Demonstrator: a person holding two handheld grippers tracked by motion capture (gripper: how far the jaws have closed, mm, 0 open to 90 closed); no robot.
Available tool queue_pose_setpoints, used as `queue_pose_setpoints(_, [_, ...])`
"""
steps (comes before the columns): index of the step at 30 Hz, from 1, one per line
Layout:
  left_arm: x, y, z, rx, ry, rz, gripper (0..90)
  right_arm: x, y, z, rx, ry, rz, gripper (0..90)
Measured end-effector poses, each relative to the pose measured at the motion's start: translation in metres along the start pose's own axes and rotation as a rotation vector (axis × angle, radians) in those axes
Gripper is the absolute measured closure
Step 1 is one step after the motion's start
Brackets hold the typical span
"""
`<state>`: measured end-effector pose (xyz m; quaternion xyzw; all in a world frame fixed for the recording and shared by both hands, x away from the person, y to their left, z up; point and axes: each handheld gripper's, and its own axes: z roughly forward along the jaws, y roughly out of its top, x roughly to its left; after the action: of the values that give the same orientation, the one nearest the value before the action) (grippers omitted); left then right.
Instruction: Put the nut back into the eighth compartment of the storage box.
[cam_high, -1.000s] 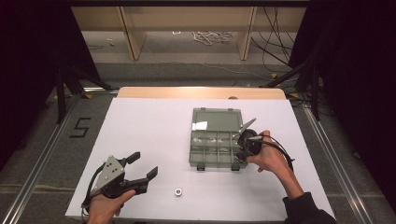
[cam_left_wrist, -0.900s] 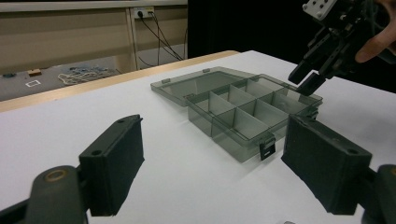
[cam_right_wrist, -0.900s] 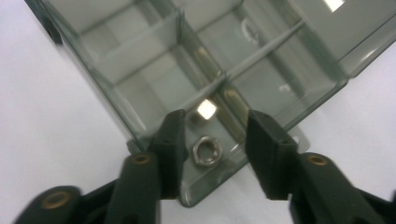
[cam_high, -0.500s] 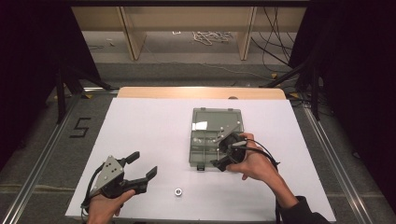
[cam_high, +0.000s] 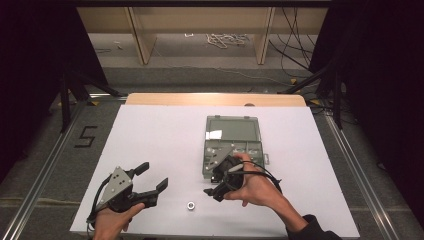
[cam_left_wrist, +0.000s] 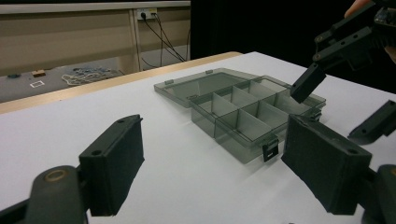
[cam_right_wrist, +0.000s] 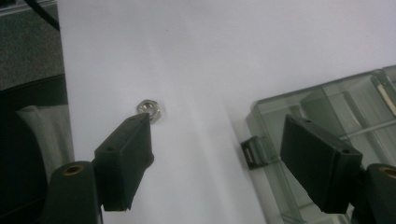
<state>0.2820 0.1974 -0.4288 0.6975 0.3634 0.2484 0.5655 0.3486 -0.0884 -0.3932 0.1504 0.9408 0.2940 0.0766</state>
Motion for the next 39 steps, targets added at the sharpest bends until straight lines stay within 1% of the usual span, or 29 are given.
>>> queue_pose_setpoints(5, [0.001,0.000,0.000,-0.002,0.000,0.002,19.5,0.008,0.003,0.014,0.021,0.025,-0.038,26.7])
queue_pose_setpoints(7, [0.001,0.000,0.000,-0.001,0.000,0.005,19.5,0.012,0.004,0.020,0.038,0.043,-0.056,26.8])
queue_pose_setpoints(8, [0.002,0.000,0.000,0.001,0.000,0.004,19.5,0.015,0.004,0.024,0.046,0.043,-0.056,27.2])
queue_pose_setpoints(9, [0.002,0.000,0.000,0.001,0.000,0.005,19.5,0.017,0.005,0.027,0.054,0.048,-0.066,27.6])
queue_pose_setpoints(10, [0.001,0.000,0.000,-0.001,0.005,-0.001,19.5,0.019,0.006,0.030,0.066,0.056,-0.068,28.2])
queue_pose_setpoints(12, [0.001,0.000,-0.001,0.000,0.007,0.000,19.5,0.022,0.007,0.036,0.077,0.073,-0.082,29.9])
queue_pose_setpoints(14, [0.002,0.000,-0.001,0.000,0.011,0.003,19.5,0.024,0.008,0.042,0.095,0.074,-0.100,30.6])
queue_pose_setpoints(16, [0.002,0.000,-0.001,-0.011,0.014,-0.006,19.5,0.026,0.009,0.048,0.116,0.073,-0.093,31.7])
queue_pose_setpoints(17, [0.002,0.000,-0.001,-0.008,0.019,-0.009,19.5,0.026,0.009,0.050,0.121,0.075,-0.093,32.9])
queue_pose_setpoints(19, [0.004,0.001,-0.002,-0.008,0.022,-0.004,19.5,0.028,0.009,0.056,0.135,0.092,-0.098,34.2])
queue_pose_setpoints(24, [0.004,0.000,-0.001,-0.013,0.027,-0.012,19.5,0.031,0.008,0.069,0.155,0.107,-0.117,38.8])
queue_pose_setpoints(25, [0.004,0.000,-0.001,-0.009,0.034,-0.013,19.5,0.031,0.008,0.070,0.159,0.114,-0.131,40.0])
queue_pose_setpoints(27, [0.005,0.000,-0.001,0.001,0.042,-0.015,19.5,0.032,0.009,0.073,0.164,0.109,-0.142,42.1])
queue_pose_setpoints(28, [0.005,-0.001,-0.001,0.002,0.048,-0.022,19.5,0.033,0.009,0.075,0.167,0.119,-0.143,44.0])
queue_pose_setpoints(29, [0.006,-0.001,-0.002,0.008,0.051,-0.020,19.5,0.035,0.009,0.076,0.180,0.121,-0.132,45.7])
queue_pose_setpoints(30, [0.007,-0.001,-0.001,0.006,0.051,-0.021,19.5,0.036,0.009,0.077,0.178,0.124,-0.150,46.4])
queue_pose_setpoints(31, [0.007,-0.001,-0.001,0.005,0.055,-0.026,19.5,0.037,0.009,0.079,0.183,0.116,-0.155,47.1])
queue_pose_setpoints(32, [0.007,-0.001,-0.002,0.005,0.058,-0.028,19.5,0.038,0.010,0.080,0.194,0.121,-0.149,48.9])
queue_pose_setpoints(33, [0.007,-0.001,-0.002,0.004,0.058,-0.029,19.5,0.038,0.010,0.082,0.196,0.128,-0.155,50.4])
queue_pose_setpoints(34, [0.007,-0.001,-0.002,0.004,0.059,-0.028,19.5,0.039,0.010,0.083,0.200,0.132,-0.151,51.6])
queue_pose_setpoints(35, [0.007,-0.001,-0.002,0.004,0.058,-0.029,19.5,0.040,0.010,0.084,0.204,0.133,-0.146,52.8])
queue_pose_setpoints(36, [0.007,-0.001,-0.002,0.005,0.058,-0.028,19.5,0.039,0.010,0.086,0.203,0.128,-0.165,54.4])
queue_pose_setpoints(38, [0.007,-0.001,-0.001,0.006,0.057,-0.028,19.5,0.039,0.011,0.089,0.212,0.126,-0.162,55.9])
queue_pose_setpoints(39, [0.007,-0.001,-0.001,0.006,0.053,-0.025,19.5,0.039,0.011,0.090,0.213,0.132,-0.163,57.2])
